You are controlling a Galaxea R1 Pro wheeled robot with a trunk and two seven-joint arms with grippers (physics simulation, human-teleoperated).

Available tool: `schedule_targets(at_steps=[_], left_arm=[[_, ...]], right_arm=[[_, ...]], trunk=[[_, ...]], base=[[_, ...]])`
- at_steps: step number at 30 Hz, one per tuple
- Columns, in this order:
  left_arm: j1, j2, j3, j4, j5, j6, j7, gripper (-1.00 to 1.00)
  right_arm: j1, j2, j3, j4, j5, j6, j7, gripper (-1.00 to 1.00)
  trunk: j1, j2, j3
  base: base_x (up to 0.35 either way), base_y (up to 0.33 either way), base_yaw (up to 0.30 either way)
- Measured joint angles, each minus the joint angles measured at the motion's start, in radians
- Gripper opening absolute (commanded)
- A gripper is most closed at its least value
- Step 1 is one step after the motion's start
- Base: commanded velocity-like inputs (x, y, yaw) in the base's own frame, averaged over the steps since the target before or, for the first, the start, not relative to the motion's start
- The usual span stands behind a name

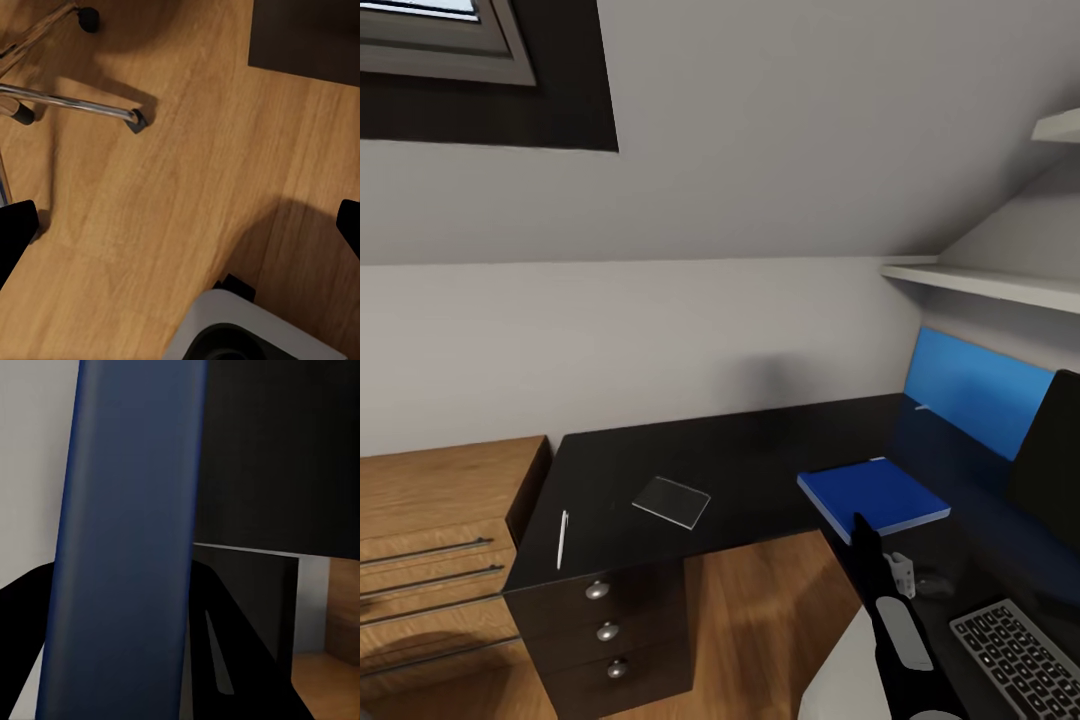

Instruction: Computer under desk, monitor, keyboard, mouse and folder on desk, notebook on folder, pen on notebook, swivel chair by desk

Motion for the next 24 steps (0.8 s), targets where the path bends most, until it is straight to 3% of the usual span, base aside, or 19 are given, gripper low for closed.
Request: schedule_targets(at_steps=[21,24], left_arm=[[0.0,0.0,0.0,0.0,0.0,-0.004,0.0,1.0],[0.0,0.0,0.0,-0.001,0.0,-0.004,0.0,1.0]], right_arm=[[0.0,0.0,0.0,0.0,0.0,-0.006,-0.001,-1.0],[0.0,0.0,0.0,0.0,0.0,-0.006,-0.001,-1.0]], trunk=[[0.081,-0.147,-0.066],[0.081,-0.147,-0.066]], base=[[0.0,0.0,-0.001],[0.0,0.0,-0.066]])
